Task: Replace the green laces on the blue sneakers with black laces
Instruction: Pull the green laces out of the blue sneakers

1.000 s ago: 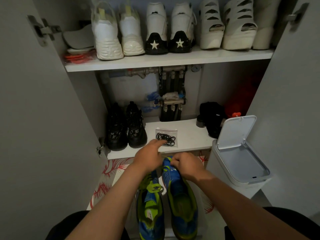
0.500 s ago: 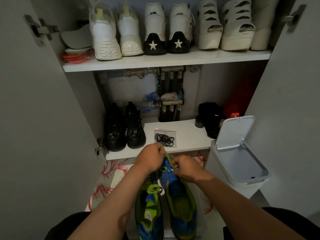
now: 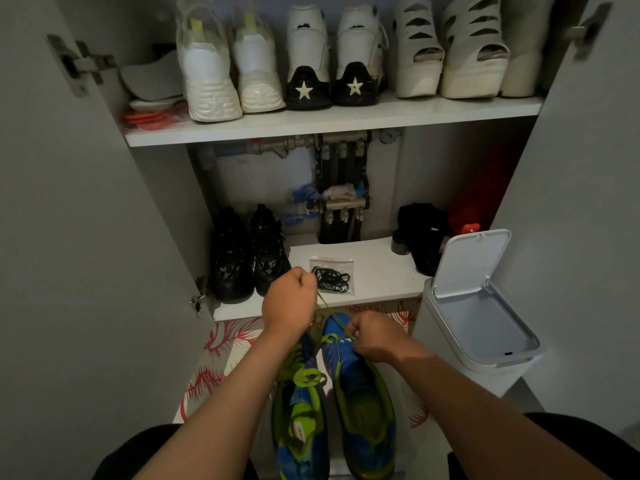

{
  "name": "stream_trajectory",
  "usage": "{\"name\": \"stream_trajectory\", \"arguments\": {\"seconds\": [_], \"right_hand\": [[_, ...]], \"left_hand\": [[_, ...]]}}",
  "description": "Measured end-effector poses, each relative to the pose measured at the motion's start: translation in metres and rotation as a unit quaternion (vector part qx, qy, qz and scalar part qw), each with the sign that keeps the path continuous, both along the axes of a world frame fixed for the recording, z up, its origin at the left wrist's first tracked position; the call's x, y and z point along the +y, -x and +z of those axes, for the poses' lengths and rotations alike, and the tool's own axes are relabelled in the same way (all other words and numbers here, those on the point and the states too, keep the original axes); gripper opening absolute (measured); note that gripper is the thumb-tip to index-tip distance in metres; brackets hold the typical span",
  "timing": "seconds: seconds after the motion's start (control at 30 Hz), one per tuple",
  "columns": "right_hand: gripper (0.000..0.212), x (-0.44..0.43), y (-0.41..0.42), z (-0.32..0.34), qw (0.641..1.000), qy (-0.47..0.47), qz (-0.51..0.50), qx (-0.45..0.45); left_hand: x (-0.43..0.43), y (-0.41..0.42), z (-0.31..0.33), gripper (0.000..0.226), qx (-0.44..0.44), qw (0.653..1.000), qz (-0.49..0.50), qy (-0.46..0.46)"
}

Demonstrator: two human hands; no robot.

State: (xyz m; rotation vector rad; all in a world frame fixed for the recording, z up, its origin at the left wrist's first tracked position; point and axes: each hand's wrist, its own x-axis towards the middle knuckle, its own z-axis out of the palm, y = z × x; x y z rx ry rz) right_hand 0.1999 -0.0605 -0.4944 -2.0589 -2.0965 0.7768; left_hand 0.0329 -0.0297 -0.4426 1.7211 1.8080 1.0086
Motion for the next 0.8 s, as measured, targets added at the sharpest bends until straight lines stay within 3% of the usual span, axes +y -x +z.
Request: {"name": "stream_trajectory", "arguments": {"seconds": [0.1, 0.2, 0.27, 0.33, 0.47, 0.6, 0.8], "right_hand": [[0.014, 0.001, -0.001, 0.0, 1.0, 0.0, 0.02, -0.011], [0.011, 0.002, -0.002, 0.0, 0.999, 0.009, 0.041, -0.029], [0.013, 0.004, -0.002, 0.0, 0.999, 0.012, 0.035, -0.027], [0.017, 0.004, -0.001, 0.001, 0.999, 0.025, 0.036, -0.032], [0.023, 0.003, 0.0, 0.001, 0.999, 0.014, 0.031, -0.007], [0.011, 0.0, 0.001, -0.001, 1.0, 0.0, 0.021, 0.019], [0.014, 0.002, 0.001, -0.006, 0.999, -0.01, 0.01, 0.04]], "left_hand": [[0.001, -0.001, -0.003, 0.03, 0.027, 0.999, -0.001, 0.022], [0.004, 0.004, -0.008, 0.019, 0.148, 0.985, -0.049, 0.071], [0.003, 0.009, -0.014, 0.042, 0.21, 0.967, -0.118, 0.085], [0.0, 0.006, -0.018, 0.055, 0.211, 0.954, -0.199, 0.069], [-0.007, -0.008, -0.025, 0.05, 0.249, 0.908, -0.325, 0.09], [-0.008, -0.008, -0.026, 0.022, 0.335, 0.89, -0.297, 0.088], [-0.008, -0.005, -0.029, 0.026, 0.347, 0.887, -0.291, 0.089]]}}
